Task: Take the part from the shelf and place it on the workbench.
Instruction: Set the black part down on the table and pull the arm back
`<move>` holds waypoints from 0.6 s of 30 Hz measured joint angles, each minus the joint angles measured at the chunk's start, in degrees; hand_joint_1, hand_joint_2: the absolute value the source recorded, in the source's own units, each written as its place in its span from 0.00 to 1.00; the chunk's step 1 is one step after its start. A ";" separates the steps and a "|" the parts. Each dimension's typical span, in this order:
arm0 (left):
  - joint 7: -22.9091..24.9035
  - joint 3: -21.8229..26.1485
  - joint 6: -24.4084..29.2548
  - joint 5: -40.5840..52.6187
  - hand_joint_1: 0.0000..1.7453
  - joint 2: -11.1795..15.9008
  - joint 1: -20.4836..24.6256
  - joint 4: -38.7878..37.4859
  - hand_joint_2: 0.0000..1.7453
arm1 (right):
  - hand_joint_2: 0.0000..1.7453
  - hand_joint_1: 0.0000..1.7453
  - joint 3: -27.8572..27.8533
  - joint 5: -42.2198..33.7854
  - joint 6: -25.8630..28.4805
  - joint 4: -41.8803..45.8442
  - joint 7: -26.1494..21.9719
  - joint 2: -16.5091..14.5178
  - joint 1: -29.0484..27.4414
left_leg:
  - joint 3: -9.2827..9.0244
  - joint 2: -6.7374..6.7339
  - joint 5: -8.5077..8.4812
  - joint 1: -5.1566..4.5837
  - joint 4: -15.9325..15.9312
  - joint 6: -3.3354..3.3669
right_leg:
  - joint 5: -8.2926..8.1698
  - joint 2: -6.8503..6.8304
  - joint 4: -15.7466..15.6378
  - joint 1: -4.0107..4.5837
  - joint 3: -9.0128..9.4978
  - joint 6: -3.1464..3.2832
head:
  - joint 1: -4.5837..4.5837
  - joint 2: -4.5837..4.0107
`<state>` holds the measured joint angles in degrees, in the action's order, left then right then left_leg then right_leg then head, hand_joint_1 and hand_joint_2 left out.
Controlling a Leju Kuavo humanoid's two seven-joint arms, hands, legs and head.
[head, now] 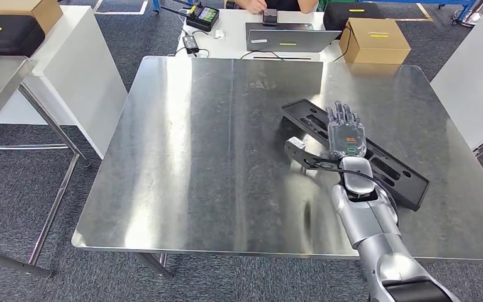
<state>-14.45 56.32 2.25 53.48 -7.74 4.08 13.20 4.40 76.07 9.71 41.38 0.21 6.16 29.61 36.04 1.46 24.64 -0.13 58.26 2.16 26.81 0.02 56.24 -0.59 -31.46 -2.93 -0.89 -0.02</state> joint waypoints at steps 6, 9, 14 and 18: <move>-2.01 2.57 2.36 -1.02 0.00 -0.10 -0.03 0.00 0.00 | 0.00 0.00 -2.42 -25.99 -3.63 32.81 -12.64 -5.99 -10.15 | 0.00 0.17 0.05 0.07 -0.02 -0.06 | 0.23 -0.15 0.00 0.00 -0.04 -0.05 | 0.01 0.00; -3.15 3.77 3.75 -1.28 0.00 -0.11 -0.06 0.07 0.00 | 0.00 0.00 -1.52 -32.12 0.99 47.94 -15.70 -6.86 -16.43 | 0.00 0.20 0.15 0.07 -0.03 -0.10 | 0.31 -0.19 -0.01 0.00 -0.02 -0.01 | 0.01 0.00; -4.92 5.52 5.10 -1.95 0.00 -0.17 -0.04 0.66 0.00 | 0.00 0.00 -1.14 -34.77 13.80 63.83 -20.13 -7.62 -25.53 | -0.38 0.07 0.55 0.02 -0.04 -0.09 | 0.56 -0.07 -0.06 -0.01 -0.14 0.01 | 0.01 0.00; -5.75 7.26 5.35 -3.05 0.00 -0.20 -0.03 1.61 0.00 | 0.00 0.00 -1.90 -40.31 16.53 69.99 -23.14 -8.13 -32.44 | -0.75 0.04 0.70 -0.03 -0.04 -0.04 | 0.75 -0.03 -0.09 -0.03 0.18 -0.04 | 0.01 0.00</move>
<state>-20.20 63.58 7.60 50.43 -7.94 4.06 14.81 2.50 35.76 26.24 111.37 -22.93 -1.97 -2.83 35.30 1.50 25.34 -0.16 58.21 2.12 27.56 0.00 56.15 -0.61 -31.28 -2.97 -0.87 -0.02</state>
